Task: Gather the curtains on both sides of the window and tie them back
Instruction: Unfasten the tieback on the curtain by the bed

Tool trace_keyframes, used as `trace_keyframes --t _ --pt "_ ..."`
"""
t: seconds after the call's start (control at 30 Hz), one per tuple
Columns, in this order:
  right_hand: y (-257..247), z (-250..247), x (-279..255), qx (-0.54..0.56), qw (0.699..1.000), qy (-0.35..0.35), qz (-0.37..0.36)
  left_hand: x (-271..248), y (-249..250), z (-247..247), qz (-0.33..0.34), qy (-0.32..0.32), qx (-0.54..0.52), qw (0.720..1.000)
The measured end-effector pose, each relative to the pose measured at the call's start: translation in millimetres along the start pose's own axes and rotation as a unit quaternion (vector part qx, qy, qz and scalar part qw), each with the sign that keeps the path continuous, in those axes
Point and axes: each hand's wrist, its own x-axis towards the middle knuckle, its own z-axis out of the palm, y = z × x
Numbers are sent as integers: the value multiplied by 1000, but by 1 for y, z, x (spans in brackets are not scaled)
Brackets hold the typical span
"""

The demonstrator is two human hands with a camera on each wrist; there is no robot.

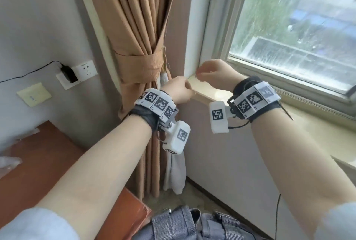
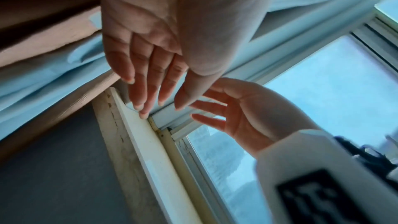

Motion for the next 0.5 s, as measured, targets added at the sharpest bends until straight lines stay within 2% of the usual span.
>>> trace_keyframes --t 0.2,0.37,0.5 --pt "29 -18 -84 -117 989 -38 87 -19 30 35 70 6 185 980" --pt "63 -30 -168 -146 977 -16 155 -45 64 88 99 -44 230 967" --pt "91 -44 -246 -147 967 -9 210 -90 107 142 148 -88 218 961"
